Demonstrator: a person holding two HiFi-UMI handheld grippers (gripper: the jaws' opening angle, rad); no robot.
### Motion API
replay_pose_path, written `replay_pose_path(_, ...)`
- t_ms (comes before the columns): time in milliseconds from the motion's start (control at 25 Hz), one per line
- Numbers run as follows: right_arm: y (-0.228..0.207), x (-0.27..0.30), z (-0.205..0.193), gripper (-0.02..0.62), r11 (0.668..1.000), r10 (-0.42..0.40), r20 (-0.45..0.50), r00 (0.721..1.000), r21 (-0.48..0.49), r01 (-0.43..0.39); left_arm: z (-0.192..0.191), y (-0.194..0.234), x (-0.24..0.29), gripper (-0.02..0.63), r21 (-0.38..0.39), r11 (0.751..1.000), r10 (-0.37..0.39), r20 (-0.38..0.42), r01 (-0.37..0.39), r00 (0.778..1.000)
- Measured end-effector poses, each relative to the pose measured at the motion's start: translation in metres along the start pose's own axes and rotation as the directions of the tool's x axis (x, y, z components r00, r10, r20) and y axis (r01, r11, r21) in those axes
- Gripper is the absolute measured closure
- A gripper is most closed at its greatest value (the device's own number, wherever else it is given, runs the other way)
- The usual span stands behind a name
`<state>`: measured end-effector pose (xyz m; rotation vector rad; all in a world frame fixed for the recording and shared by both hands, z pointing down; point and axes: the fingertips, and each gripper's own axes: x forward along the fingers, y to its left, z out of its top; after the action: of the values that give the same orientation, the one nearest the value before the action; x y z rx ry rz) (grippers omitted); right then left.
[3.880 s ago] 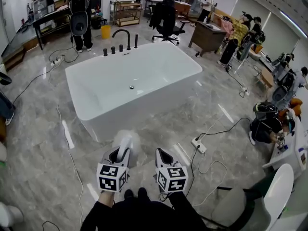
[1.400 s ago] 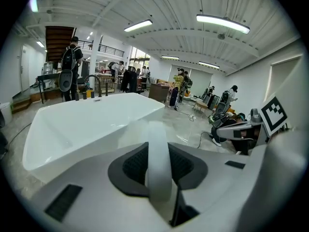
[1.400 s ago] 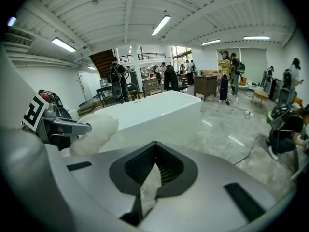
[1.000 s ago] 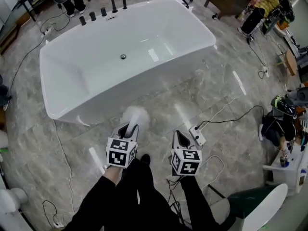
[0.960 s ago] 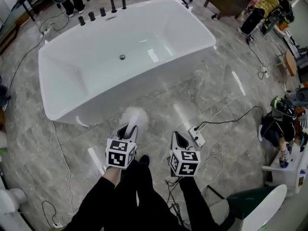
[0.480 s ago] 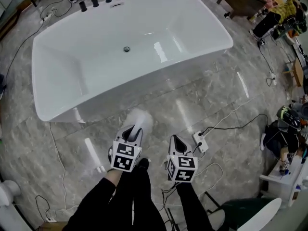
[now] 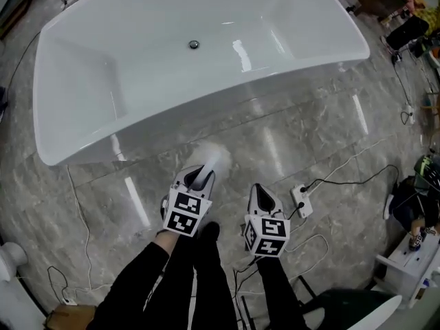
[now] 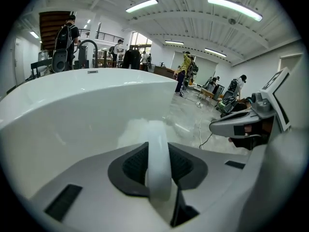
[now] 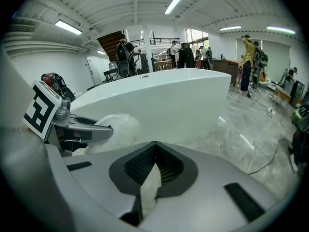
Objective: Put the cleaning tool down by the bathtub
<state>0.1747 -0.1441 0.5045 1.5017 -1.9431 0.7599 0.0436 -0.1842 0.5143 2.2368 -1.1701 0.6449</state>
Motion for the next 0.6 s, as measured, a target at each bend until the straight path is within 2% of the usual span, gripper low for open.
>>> replay_pose_path(600,-0.008,0.121,-0.053,0.595,0.996,0.041,0.011,0.999,-0.086,-0.04,-0.077,0.041,0.1,0.509,-0.002,1.0,0.017,0.008,-0.017,1.0)
